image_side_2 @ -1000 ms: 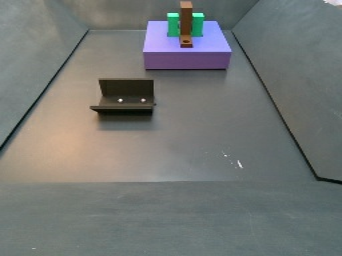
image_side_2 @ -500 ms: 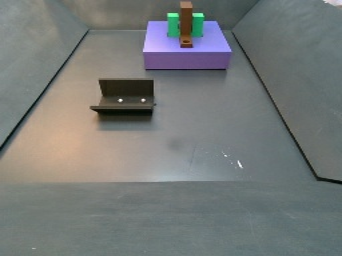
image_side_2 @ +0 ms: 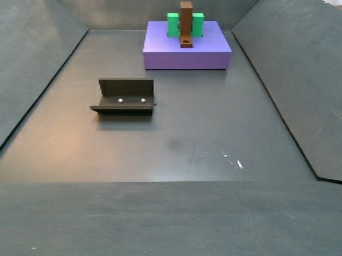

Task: Pick up the red object. Move up. Move to above the board. Insert the red object.
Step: Insert the red object.

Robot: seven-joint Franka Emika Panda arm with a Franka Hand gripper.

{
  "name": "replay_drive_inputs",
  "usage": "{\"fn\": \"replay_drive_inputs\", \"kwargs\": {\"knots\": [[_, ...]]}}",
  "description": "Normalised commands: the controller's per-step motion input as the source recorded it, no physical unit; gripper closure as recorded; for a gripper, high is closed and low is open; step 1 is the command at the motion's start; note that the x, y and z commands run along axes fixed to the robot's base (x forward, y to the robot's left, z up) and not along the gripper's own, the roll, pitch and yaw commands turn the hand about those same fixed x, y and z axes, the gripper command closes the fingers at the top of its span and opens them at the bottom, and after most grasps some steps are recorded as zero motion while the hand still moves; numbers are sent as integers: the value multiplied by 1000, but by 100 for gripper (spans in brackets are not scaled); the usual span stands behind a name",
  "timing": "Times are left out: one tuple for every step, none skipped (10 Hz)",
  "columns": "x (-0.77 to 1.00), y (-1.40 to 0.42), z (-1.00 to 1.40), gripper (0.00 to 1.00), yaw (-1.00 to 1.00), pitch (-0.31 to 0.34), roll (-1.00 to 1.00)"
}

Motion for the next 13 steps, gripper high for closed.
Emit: {"fn": "replay_drive_inputs", "kwargs": {"knots": [[0, 714, -709, 100, 254, 0, 183], [0, 509, -640, 100, 286, -1, 333], [0, 446, -671, 100, 274, -9, 303], [0, 306, -797, 100, 240, -23, 244], [0, 74, -989, 100, 0, 0, 91], [0, 43, -883, 100, 0, 0, 36], [0, 29, -731, 100, 0, 0, 0], [0, 0, -486, 100, 0, -41, -156], [0, 57, -377, 100, -26, -77, -271], [111, 0, -337, 100, 0, -41, -239], [160, 0, -303, 100, 0, 0, -116], [0, -14, -223, 100, 0, 0, 17], [0, -69, -340, 100, 0, -14, 89]]}}
